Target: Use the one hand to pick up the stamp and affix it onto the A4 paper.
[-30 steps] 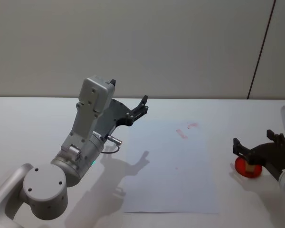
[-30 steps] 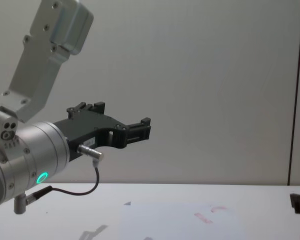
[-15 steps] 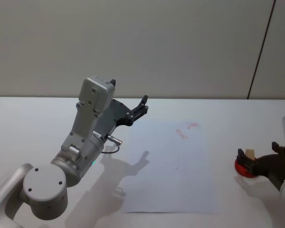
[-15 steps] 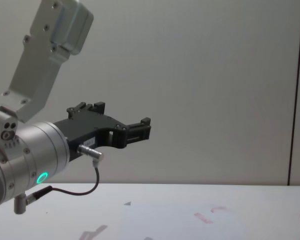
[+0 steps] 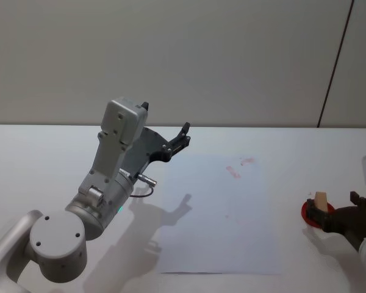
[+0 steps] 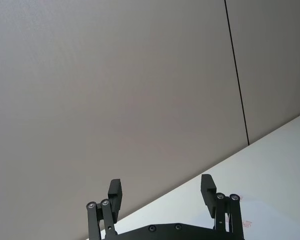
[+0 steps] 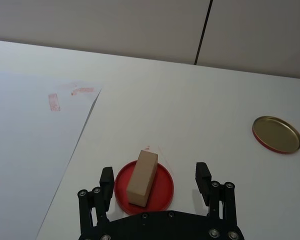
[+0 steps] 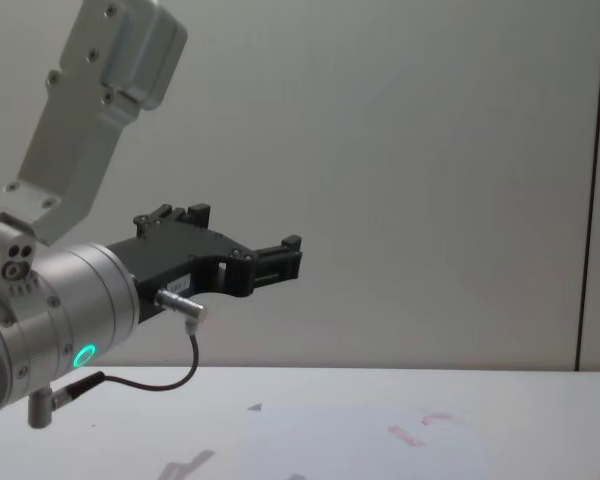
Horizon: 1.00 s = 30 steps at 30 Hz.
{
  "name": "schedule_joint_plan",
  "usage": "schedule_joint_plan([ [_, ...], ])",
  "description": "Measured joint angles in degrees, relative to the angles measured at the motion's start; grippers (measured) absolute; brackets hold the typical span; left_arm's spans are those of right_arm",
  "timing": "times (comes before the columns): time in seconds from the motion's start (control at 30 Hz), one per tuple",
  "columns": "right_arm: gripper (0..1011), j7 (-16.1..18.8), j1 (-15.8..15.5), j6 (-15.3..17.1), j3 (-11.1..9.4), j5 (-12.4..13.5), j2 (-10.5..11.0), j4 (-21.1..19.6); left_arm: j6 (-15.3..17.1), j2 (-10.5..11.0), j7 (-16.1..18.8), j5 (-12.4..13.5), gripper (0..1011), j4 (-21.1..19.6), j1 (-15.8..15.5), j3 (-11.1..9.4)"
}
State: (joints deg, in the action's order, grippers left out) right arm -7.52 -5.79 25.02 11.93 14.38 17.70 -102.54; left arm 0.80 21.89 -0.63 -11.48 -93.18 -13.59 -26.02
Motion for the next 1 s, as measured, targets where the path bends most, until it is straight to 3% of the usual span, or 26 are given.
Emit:
schedule_joint_plan([
  [0.33, 1001, 0.81, 0.79, 0.4, -0.07, -0.44, -0.71, 1.78, 0.0, 0.0, 0.0, 0.0, 1003, 0.0, 0.0, 0.0],
  [0.8, 1001, 4.84, 2.39, -0.71, 0.61, -4.65, -1.21, 3.8, 0.0, 0.0, 0.0, 0.0, 1003, 0.0, 0.0, 0.0],
  [1.0, 868, 5.81, 2.77, -1.05, 0.81, -5.72, -1.34, 4.23, 0.0, 0.0, 0.0, 0.0, 1003, 0.0, 0.0, 0.0],
])
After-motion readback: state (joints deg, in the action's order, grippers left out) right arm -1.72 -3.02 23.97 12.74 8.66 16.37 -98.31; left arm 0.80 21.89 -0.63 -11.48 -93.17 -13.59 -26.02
